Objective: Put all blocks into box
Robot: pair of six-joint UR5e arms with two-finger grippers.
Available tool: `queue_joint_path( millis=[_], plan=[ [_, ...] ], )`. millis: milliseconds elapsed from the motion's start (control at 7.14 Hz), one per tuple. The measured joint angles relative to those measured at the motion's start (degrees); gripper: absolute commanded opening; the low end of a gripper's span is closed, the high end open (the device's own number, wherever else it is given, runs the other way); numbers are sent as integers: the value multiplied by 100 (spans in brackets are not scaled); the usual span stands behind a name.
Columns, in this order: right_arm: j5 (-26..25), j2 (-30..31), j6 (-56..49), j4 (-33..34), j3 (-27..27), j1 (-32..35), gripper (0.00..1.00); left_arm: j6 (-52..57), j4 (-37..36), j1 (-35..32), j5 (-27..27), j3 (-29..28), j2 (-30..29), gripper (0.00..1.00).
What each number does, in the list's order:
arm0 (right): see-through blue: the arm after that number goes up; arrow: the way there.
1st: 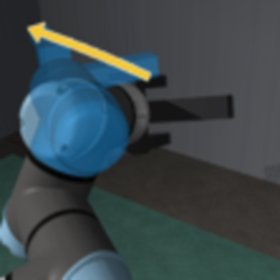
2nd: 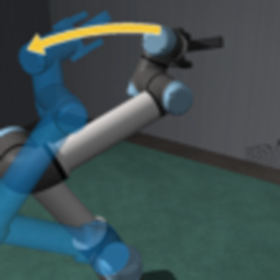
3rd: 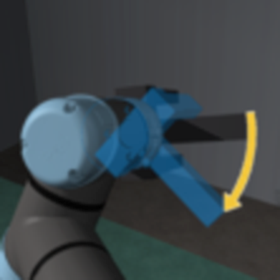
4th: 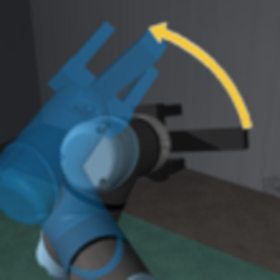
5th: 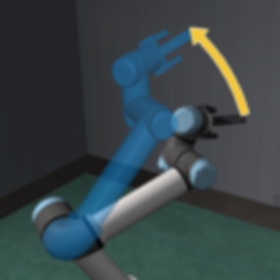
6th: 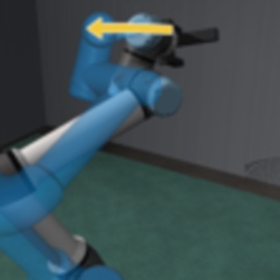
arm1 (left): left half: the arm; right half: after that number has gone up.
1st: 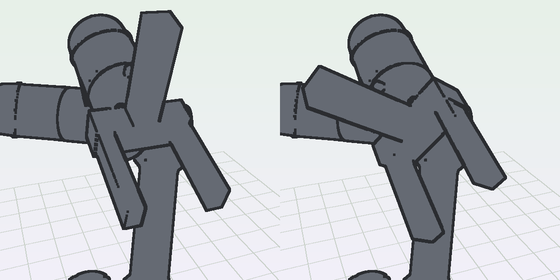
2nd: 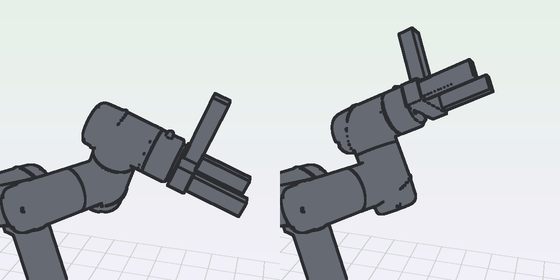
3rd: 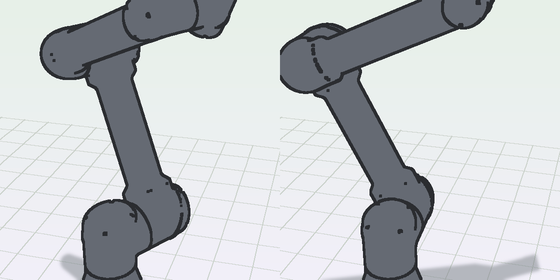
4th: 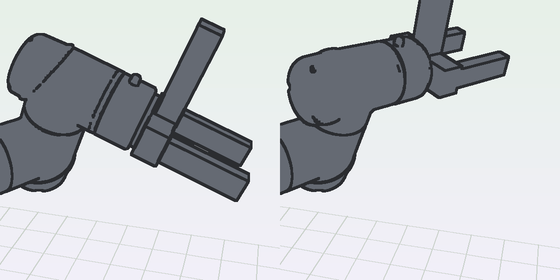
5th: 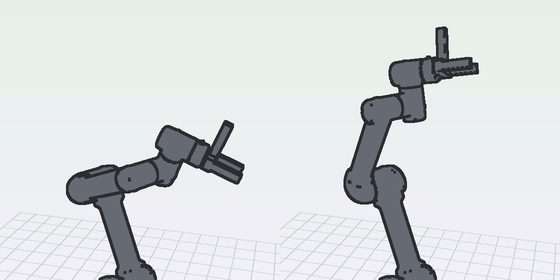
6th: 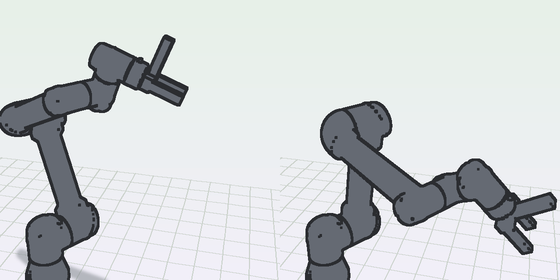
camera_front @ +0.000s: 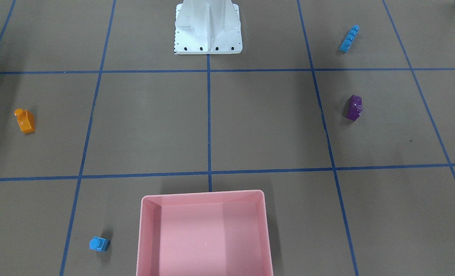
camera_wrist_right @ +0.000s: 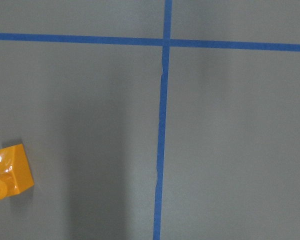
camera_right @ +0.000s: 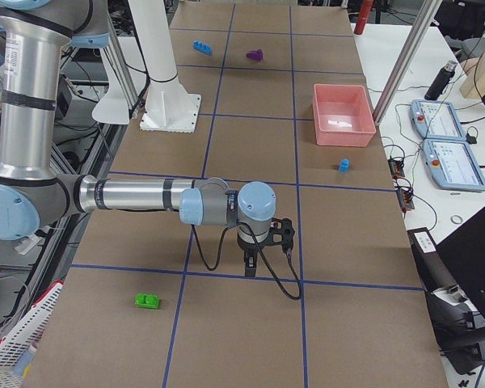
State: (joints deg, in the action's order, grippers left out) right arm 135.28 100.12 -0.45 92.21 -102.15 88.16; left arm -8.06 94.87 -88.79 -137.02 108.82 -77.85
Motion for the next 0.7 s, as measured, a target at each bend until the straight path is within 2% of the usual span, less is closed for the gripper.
queue_joint_path(
  millis=[420, 700],
  plan=[
    [402, 80, -51, -11, -24, -28, 100, -2, 307, 300, -150, -25, 110, 100],
    [388, 367, -48, -43, -87, -209, 100, -70, 612, 722, -157, -22, 116, 100]
  ],
)
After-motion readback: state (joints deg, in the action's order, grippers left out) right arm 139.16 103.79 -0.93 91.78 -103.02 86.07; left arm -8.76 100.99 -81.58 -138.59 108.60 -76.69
